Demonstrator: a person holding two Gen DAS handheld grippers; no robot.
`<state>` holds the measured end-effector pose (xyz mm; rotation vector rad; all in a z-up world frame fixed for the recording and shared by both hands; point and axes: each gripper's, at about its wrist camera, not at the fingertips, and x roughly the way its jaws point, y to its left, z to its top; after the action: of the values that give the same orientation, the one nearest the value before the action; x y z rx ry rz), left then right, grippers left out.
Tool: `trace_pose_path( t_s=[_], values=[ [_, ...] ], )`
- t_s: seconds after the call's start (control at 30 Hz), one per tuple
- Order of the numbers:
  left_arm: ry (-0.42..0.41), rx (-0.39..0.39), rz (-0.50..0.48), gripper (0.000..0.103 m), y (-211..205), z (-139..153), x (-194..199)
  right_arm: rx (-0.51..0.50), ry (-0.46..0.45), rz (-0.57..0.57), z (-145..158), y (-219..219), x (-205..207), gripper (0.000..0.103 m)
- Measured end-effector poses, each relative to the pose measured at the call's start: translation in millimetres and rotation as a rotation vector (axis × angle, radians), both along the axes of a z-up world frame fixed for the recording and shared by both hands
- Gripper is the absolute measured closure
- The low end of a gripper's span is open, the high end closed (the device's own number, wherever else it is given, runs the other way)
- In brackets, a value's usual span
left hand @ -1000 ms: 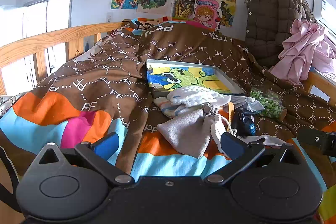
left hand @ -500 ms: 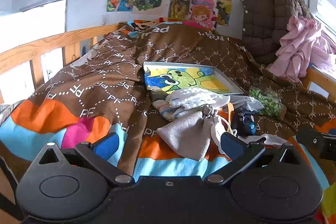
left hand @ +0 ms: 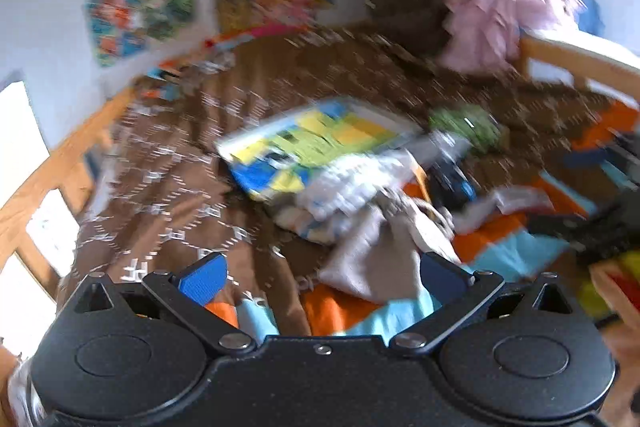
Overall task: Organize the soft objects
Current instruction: 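Grasp the grey drawstring pouch with left gripper while right gripper grasps the white plush toy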
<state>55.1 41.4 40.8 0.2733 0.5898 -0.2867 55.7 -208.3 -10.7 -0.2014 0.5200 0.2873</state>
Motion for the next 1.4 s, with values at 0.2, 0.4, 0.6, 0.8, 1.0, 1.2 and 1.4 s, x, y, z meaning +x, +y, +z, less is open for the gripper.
trace_pose_path(
  t_s=[0.2,0.4,0.6,0.8,1.0,1.2,1.4],
  values=[
    [0.115,-0.061,-0.03,0.001,3.6,-5.5,33.8,-0.028,0.059,0.133,-22.6,18.1,42.3,0.0],
    [0.205,-0.079,-0.131,0.001,-4.1,-42.2,90.2,-0.093,0.09,0.287,-52.7,34.9,79.6,0.0],
    [0.316,-0.19,-0.206,0.001,6.3,-68.6,129.2,-0.16,0.089,0.374,-69.2,44.4,97.7,0.0],
    [0.47,-0.275,-0.192,0.001,11.9,-89.4,161.2,-0.253,0.174,0.421,-65.2,56.6,112.9,0.004],
    [0.562,-0.383,-0.195,0.005,19.1,-104.2,183.5,-0.335,0.217,0.519,-55.4,67.6,119.9,0.014],
    [0.633,-0.432,-0.189,0.017,15.7,-119.0,194.3,-0.329,0.087,0.519,-68.8,60.2,109.3,0.02],
    [0.664,-0.474,-0.173,0.044,13.5,-120.9,193.7,-0.323,0.068,0.545,-78.6,56.6,108.5,0.043]
  ],
)
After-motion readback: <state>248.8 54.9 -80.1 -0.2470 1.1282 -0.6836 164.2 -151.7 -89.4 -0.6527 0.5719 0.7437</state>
